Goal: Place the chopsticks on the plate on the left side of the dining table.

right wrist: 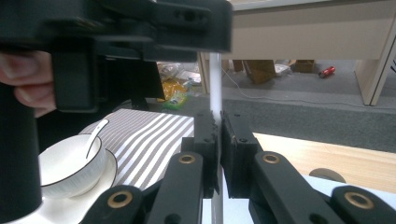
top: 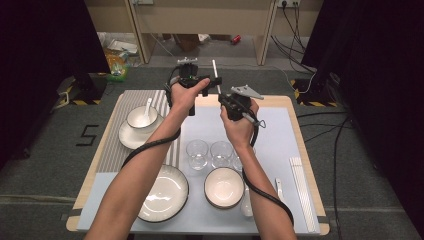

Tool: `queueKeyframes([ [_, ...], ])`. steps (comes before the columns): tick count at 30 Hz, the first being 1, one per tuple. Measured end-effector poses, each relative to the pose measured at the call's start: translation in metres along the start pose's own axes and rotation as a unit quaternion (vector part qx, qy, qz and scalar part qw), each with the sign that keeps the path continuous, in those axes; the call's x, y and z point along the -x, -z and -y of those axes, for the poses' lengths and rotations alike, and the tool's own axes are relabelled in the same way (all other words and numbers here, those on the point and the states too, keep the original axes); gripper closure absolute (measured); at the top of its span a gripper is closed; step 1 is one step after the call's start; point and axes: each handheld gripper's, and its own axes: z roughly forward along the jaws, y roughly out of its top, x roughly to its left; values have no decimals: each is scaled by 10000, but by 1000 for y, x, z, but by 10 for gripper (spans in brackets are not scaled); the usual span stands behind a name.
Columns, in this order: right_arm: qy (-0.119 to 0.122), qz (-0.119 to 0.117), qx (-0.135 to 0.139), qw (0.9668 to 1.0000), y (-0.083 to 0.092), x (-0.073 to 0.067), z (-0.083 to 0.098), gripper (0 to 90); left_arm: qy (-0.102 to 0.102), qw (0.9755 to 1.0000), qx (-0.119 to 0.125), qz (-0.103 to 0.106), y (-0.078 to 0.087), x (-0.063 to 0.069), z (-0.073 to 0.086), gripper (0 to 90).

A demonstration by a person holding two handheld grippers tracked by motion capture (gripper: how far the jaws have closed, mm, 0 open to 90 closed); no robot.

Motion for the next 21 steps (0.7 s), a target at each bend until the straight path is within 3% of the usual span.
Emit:
queueKeyframes([
  [6, 45, -19, 10, 10000, 0, -2, 0, 856, 215, 9997, -16, 120, -4, 1, 2, 575],
  [14, 48, -47, -39, 10000, -1, -2, 1, 855, 220, 9992, 49, 321, -1, 8, 0, 808],
  [18, 22, -120, -114, 9999, 0, 1, 0, 847, -16, 9993, 51, 381, 1, 16, 0, 832],
  [21, 38, -195, -268, 9994, 5, 1, -2, 744, -135, 9992, 123, 361, 3, 18, -1, 833],
])
